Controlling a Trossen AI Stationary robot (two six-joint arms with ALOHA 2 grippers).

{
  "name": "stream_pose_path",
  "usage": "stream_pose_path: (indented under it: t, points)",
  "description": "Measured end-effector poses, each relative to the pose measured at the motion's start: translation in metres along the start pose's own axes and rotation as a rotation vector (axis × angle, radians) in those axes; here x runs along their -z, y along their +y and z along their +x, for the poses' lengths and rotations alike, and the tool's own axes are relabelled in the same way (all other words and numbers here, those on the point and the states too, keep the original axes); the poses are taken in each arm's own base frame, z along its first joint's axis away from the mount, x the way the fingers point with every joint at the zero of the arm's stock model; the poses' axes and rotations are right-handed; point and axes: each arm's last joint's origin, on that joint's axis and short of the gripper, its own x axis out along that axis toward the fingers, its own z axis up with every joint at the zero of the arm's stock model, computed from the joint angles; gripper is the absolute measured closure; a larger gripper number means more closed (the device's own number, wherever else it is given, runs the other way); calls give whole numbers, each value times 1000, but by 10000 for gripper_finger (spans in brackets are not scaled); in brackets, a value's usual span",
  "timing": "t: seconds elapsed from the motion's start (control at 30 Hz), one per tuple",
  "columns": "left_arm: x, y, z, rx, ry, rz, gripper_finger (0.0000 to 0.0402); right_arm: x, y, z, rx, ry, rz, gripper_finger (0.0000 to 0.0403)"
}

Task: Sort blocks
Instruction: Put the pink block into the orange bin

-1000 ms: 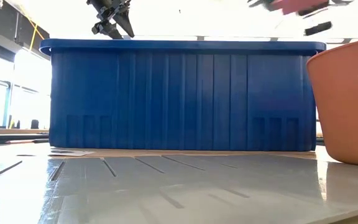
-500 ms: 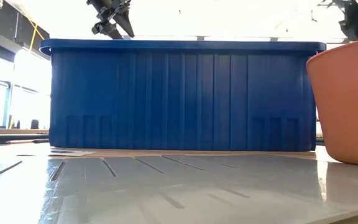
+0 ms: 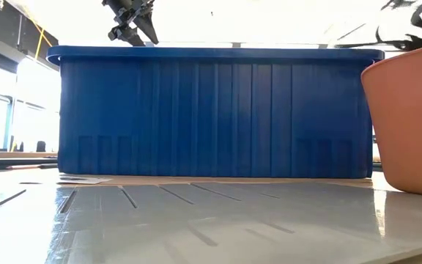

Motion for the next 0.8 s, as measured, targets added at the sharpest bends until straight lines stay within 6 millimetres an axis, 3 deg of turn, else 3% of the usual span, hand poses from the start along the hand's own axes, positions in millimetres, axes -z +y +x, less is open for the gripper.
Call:
stream_pose_path:
  t: [0.1, 0.17, 0.27, 0.4, 0.63, 0.8]
  points:
    - [0, 0, 0, 0, 0, 0, 164, 9, 11, -19, -78, -3, -35, 207]
    - [0, 0, 0, 0, 0, 0, 164, 16, 23, -36, -183, -35, -145, 208]
    - [0, 0, 0, 0, 0, 0, 164, 28, 48, -71, -409, -94, -347, 208]
    - [0, 0, 0, 0, 0, 0, 164, 32, 80, -115, -569, -229, -462, 208]
    - [0, 0, 0, -1, -1, -1, 164, 4, 146, -176, -610, -766, -613, 207]
    - [0, 0, 0, -1, 0, 0, 164, -34, 184, -214, -558, -928, -723, 207]
